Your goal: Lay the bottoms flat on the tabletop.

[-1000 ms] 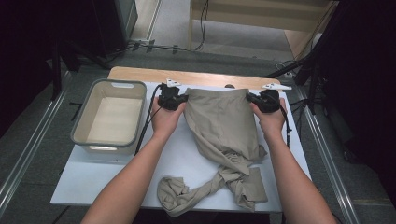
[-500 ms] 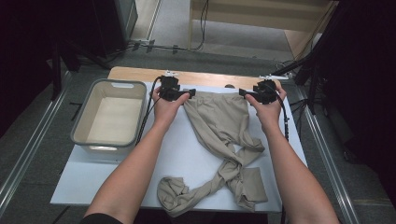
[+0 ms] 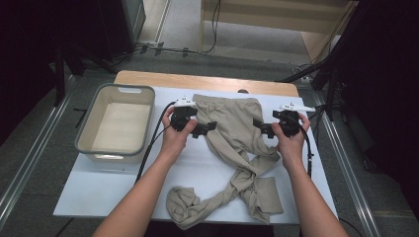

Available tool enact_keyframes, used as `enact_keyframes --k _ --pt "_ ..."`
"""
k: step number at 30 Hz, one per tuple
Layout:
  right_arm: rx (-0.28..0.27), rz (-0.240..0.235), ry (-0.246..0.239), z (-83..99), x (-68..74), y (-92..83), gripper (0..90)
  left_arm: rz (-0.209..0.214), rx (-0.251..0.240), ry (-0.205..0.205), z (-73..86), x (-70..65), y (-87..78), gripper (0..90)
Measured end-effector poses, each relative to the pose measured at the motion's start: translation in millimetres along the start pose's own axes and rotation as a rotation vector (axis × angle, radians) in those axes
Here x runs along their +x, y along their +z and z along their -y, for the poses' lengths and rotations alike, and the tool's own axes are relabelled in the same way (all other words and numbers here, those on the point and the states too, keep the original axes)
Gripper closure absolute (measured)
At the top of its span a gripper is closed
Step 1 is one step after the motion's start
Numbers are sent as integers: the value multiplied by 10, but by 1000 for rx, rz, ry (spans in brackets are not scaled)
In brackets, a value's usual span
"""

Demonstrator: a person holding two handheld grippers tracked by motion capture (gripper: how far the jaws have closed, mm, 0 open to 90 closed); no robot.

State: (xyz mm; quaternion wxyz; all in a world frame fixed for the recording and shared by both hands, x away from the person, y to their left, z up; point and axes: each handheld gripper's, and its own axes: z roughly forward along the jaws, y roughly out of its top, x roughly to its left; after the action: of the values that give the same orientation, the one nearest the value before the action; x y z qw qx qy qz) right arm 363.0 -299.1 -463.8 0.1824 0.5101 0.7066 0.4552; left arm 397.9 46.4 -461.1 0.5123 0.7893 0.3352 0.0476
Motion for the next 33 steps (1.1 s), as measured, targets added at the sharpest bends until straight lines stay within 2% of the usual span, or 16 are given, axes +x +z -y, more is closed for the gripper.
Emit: enact_keyframes --k 8,18,21,23,26,29,31,32,33 --pt "-30 -16 -31 266 293 -303 0 30 18 50 310 -290 -254 0" --pt "-14 -28 -41 625 524 -655 0 74 53 94 695 -616 -523 0" --pt "-5 -45 -42 730 611 -754 0 85 77 111 804 -696 -594 0" --pt "6 -53 -55 797 669 -807 0 87 93 108 896 -743 -652 0" --pt "3 -73 -35 928 747 -902 50 77 114 117 1013 -804 -735 0" --pt "23 -90 -41 1022 809 -941 58 102 122 123 1132 -873 -843 0" --pt "25 -78 -51 1087 862 -966 144 113 135 137 1189 -928 -892 0" --pt "29 -74 -52 1115 885 -966 147 103 148 149 1216 -959 -907 0" --pt "36 -70 -56 1140 904 -956 163 76 138 160 1257 -1005 -929 7"
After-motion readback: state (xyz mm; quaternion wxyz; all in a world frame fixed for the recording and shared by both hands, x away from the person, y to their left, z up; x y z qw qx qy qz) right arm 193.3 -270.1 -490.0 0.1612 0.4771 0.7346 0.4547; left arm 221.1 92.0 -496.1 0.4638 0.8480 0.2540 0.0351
